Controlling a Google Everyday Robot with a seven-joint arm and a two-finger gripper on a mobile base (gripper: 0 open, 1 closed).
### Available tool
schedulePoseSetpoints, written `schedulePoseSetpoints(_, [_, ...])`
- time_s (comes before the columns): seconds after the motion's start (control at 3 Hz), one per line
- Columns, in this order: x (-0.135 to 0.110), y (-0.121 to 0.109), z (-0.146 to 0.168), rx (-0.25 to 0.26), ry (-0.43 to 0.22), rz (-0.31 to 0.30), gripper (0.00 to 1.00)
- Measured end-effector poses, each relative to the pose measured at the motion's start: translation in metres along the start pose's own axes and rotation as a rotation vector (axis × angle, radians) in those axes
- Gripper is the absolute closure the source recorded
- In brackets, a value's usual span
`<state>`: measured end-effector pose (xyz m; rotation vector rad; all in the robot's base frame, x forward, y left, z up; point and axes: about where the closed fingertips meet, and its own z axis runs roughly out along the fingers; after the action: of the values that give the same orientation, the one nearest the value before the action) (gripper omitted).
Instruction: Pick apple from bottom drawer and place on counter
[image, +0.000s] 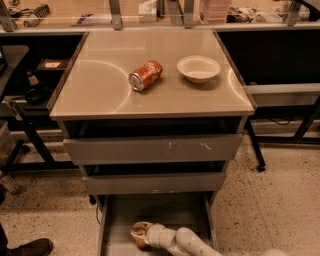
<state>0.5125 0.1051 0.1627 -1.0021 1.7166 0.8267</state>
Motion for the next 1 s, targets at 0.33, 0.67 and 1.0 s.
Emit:
schedulePoseSetpoints(0.33, [-0.003,0.000,-0.001,0.000,0.000,0.000,1.00])
schedulePoseSetpoints(0.67, [-0.028,-0.019,-0.015,0.061,-0.013,0.013,1.00])
schedulePoseSetpoints(1.0, [-0.052,-0.035,-0.028,0.119,-0.023,0.033,1.00])
